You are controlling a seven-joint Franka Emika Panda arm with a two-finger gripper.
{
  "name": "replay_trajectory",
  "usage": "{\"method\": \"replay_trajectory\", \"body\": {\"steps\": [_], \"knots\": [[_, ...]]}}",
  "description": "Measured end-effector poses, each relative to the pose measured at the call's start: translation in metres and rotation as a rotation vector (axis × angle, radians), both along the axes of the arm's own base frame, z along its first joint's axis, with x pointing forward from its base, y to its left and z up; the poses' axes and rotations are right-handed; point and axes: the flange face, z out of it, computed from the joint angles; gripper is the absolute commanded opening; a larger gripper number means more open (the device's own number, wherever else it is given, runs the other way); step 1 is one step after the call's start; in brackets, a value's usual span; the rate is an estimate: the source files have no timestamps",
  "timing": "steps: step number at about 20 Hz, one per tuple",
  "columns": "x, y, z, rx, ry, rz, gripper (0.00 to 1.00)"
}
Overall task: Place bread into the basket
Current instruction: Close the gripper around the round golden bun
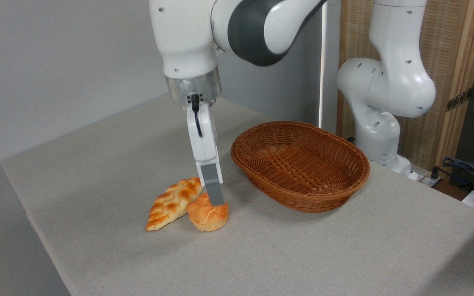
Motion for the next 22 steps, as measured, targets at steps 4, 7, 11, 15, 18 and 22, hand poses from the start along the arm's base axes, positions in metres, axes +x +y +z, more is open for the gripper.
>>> {"method": "replay_trajectory", "body": {"steps": [4, 7, 11, 15, 18, 22], "knots": [[-0.001, -0.008, -0.029, 0.001, -0.011, -0.065, 1.00], [0.000, -0.022, -0.046, 0.004, 0.000, -0.093, 0.83], [0.001, -0.031, -0.057, 0.005, 0.017, -0.111, 0.54], [0.001, -0.038, -0.061, 0.006, 0.025, -0.124, 0.35], [0.001, -0.039, -0.062, 0.006, 0.027, -0.127, 0.35], [0.001, -0.040, -0.062, 0.006, 0.027, -0.129, 0.35]]}}
